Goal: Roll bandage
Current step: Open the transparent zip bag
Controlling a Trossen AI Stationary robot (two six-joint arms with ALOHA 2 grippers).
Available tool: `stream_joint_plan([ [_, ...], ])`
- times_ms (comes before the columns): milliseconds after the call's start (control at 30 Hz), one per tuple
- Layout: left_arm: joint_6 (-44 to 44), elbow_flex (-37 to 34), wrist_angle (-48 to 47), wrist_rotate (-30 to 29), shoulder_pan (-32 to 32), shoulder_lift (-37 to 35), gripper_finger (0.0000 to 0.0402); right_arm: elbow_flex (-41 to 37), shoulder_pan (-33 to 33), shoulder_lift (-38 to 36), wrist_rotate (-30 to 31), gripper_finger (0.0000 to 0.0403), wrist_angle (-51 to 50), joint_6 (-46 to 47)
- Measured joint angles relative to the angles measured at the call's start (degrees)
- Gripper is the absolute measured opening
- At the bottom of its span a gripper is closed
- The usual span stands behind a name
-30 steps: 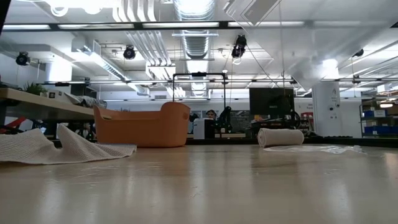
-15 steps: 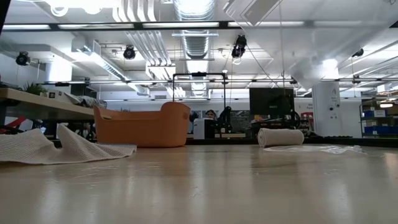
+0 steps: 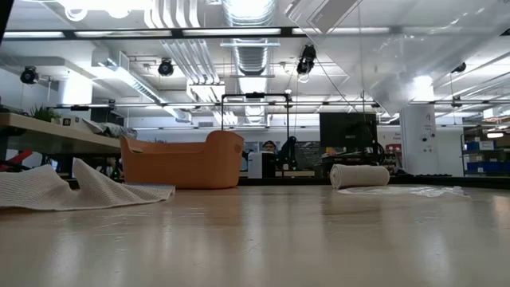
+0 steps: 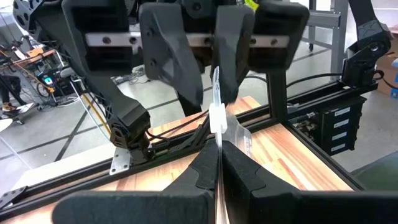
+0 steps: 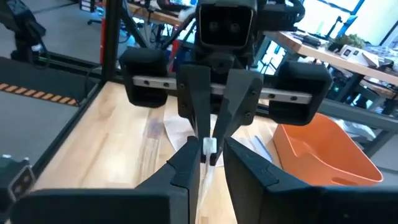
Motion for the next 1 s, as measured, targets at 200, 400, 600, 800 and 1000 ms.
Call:
stream_joint_plan([
  [200,-0.2,0.0,0.0,-0.2,0.1,0.0,0.0000,0.0,-1.7,2.0,-0.1,0.0041,0.4,0.8],
  [400,-0.2,0.0,-0.4,-0.2,0.1,0.0,0.0000,0.0,-2.0,2.5,0.0,0.0031,0.5,0.9],
  [600,-0.2,0.0,-0.2,-0.2,0.1,0.0,0.0000,0.1,-1.7,1.9,-0.3,0.0038,0.3,1.5],
  [800,-0.2,0.0,-0.4,0.0,0.1,0.0,0.0000,0.8,-1.0,1.6,-0.4,0.0067,-0.5,1.6],
  [1000,-0.2,0.0,-0.5,0.0,0.1,0.0,0.0000,1.2,-0.4,1.2,-0.4,0.0089,-1.3,1.5],
])
